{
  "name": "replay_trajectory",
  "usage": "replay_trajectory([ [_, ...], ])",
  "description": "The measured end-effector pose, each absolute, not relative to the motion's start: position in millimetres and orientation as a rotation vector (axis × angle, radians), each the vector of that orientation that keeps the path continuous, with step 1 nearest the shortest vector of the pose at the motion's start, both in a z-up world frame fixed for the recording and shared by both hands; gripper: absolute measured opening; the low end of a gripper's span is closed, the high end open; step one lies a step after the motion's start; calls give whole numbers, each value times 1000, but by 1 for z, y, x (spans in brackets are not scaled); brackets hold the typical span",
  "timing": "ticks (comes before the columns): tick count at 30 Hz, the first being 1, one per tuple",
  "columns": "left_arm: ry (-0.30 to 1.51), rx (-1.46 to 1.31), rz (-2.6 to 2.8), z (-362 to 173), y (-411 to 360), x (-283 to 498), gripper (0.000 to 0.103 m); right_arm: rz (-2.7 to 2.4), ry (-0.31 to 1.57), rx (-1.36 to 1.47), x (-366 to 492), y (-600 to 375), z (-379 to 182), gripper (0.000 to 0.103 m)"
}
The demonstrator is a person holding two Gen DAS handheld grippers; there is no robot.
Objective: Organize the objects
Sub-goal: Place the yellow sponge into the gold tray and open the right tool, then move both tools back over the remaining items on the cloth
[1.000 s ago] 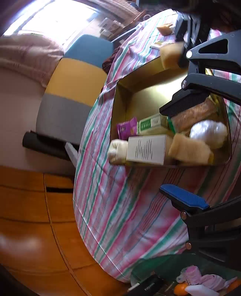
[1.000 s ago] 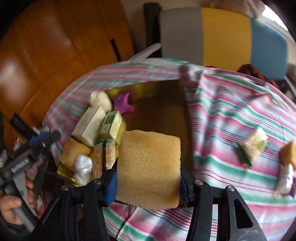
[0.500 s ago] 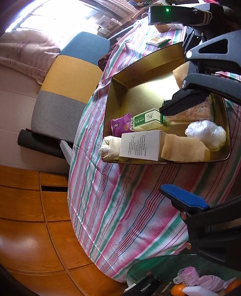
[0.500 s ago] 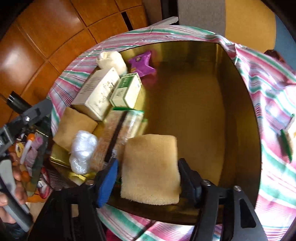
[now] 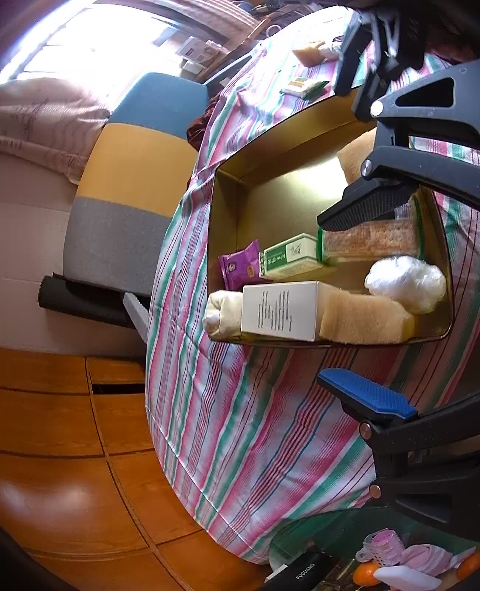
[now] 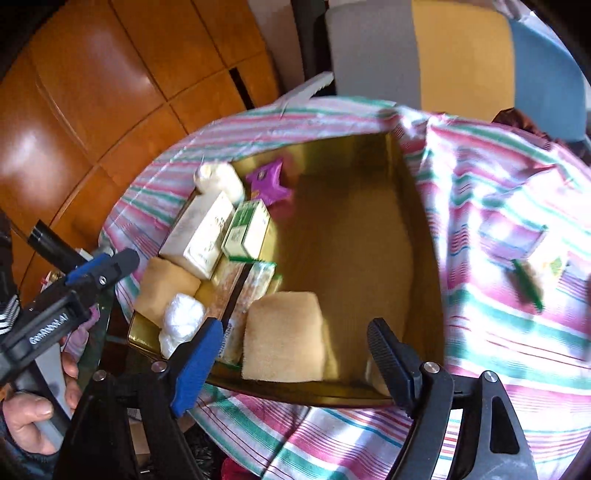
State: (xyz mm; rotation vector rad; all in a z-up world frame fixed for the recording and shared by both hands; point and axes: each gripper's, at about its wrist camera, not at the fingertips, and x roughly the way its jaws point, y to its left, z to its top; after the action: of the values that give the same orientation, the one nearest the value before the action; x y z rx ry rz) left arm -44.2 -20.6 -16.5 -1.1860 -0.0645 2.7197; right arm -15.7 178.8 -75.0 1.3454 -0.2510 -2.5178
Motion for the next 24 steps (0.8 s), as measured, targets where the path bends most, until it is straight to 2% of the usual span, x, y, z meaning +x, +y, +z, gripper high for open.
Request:
replay_trajectory([
  [2,-51,-1185,2714,-16,-17,-42,78,-2552,-253,1322,-10,189,-68,88],
  [18,71,-1145,2612,-10,33,-32,78,-2873,-376,1318,16,341,-38,89],
  [21,63,-1115,2597,-4,43,-30,78,-2976,-448,1318,23,388,-33,89],
  [24,77,-1107,2558,0,60,-31,78,-3095,-596,1301,34,444,-34,90],
])
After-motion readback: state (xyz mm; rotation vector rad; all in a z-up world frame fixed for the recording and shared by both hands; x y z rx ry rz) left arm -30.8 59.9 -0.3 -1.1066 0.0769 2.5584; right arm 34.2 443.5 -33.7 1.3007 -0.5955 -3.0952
